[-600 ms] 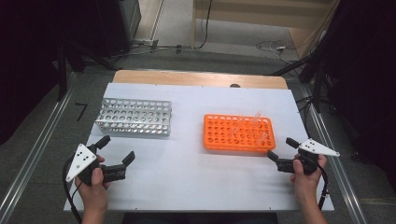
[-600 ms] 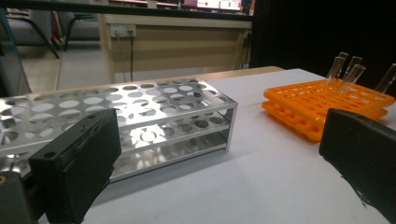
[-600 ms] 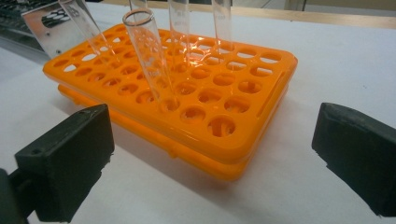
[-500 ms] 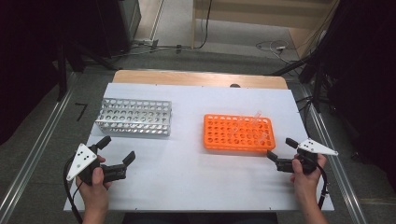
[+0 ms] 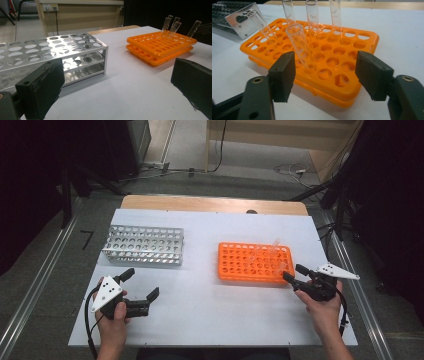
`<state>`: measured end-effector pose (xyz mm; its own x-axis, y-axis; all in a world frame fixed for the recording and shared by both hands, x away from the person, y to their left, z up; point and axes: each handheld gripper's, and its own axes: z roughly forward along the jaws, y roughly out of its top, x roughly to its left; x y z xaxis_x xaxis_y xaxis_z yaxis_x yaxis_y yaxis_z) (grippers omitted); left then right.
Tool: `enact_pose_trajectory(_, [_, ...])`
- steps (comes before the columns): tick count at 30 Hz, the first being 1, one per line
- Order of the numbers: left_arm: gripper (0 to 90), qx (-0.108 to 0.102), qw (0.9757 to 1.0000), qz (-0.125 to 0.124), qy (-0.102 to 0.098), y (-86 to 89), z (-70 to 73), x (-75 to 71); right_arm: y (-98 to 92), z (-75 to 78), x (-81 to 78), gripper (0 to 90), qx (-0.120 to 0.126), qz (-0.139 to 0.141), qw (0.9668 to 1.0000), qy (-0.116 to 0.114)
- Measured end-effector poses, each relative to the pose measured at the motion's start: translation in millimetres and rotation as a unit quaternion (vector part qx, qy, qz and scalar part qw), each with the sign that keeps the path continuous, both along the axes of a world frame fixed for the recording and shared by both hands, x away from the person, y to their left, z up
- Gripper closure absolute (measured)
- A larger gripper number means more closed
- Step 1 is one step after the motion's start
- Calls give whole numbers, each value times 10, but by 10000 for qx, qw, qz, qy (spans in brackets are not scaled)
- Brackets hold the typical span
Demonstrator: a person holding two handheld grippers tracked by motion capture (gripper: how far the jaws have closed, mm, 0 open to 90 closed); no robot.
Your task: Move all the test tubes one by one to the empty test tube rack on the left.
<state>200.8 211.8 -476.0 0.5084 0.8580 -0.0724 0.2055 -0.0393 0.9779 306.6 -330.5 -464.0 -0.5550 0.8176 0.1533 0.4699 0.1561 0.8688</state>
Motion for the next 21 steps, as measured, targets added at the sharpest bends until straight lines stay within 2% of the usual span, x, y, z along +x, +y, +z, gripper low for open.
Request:
enact_pose_trajectory(3, [0,-23,10000,20,-19,11,14,-19,79,-28,6,474,-92,138,9999,-33])
enact_pose_trajectory(7, [0,-50,10000,55,-29,21,26,-40,177,-53,21,550,-142,388,9991,-24])
enact_pose_trajectory(13, [0,-90,10000,-12,-2,-15,26,-41,232,-146,74,641,-233,379,9990,33])
enact_pose_trajectory(18, [0,-10,9997,-239,68,-119,12,-16,271,-203,87,678,-216,289,9993,-102])
enact_pose_trajectory(21, [0,35,9994,-323,83,-181,18,-6,320,-216,97,708,-346,294,9987,-235])
